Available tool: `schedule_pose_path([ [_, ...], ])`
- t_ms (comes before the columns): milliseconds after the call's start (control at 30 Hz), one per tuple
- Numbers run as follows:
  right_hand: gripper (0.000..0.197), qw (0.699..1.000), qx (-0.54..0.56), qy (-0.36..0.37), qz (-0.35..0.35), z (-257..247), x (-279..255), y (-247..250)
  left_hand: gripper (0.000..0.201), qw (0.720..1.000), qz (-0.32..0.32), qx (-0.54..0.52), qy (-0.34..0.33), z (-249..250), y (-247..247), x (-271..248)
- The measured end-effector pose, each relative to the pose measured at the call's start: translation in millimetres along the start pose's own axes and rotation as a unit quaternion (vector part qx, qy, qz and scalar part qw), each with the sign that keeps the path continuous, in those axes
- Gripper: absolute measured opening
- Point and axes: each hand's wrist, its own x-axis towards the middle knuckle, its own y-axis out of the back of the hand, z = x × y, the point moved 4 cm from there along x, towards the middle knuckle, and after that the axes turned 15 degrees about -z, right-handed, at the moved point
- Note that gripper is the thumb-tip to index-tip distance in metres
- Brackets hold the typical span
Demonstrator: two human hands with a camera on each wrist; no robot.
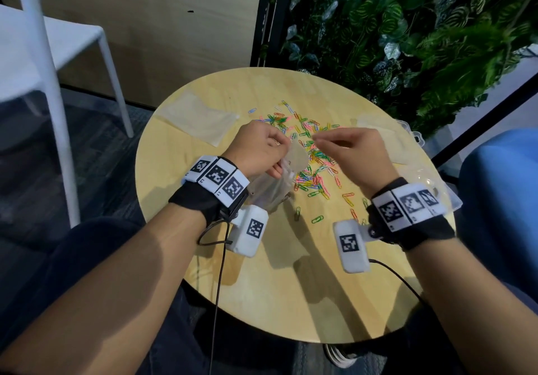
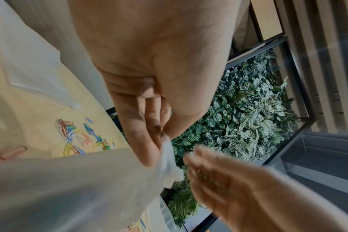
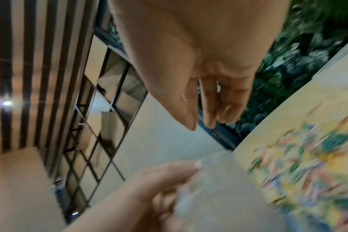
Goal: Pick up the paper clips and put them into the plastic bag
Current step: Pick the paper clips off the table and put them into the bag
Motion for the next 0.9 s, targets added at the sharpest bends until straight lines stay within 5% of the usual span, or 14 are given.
schedule_pose_path([
  [67, 0.040, 0.986, -0.111, -0.121, -0.035, 35.2, -3.5, 16.1, 0.011, 1.000, 0.015, 0.004, 0.001, 0.9, 6.8, -3.9],
  [133, 0.072, 0.928, -0.166, -0.312, -0.122, 89.2, -17.9, 19.8, 0.010, 0.999, 0.028, 0.017, 0.003, 0.7, 13.2, -6.2],
  [233, 0.082, 0.876, -0.157, -0.429, -0.153, 142.0, -46.6, 8.2, 0.010, 0.999, 0.038, 0.026, 0.004, 1.3, 19.1, -8.3],
  [300, 0.073, 0.871, -0.240, -0.411, -0.123, 149.4, -48.0, 3.5, 0.010, 0.999, 0.043, 0.020, 0.002, 1.3, 20.7, -9.6],
  [400, 0.041, 0.907, -0.234, -0.342, -0.072, 136.8, -32.9, -2.1, 0.012, 0.999, 0.043, 0.017, -0.001, 0.2, 19.8, -11.4],
  [500, 0.012, 0.915, -0.269, -0.288, -0.088, 128.1, -12.8, -11.9, 0.011, 0.999, 0.038, 0.013, -0.001, -1.2, 20.6, -13.2],
  [600, 0.012, 0.929, -0.262, -0.241, -0.102, 118.8, 8.4, -29.9, 0.011, 0.999, 0.037, 0.015, -0.001, -1.2, 24.1, -14.8],
  [733, 0.051, 0.919, -0.308, -0.197, -0.150, 101.5, 24.8, -60.8, 0.010, 0.999, 0.037, 0.016, 0.002, -2.7, 27.8, -13.9],
  [900, 0.027, 0.927, -0.336, -0.119, -0.119, 79.7, 28.6, -77.1, 0.009, 0.999, 0.030, 0.018, 0.005, -5.8, 29.0, -13.8],
])
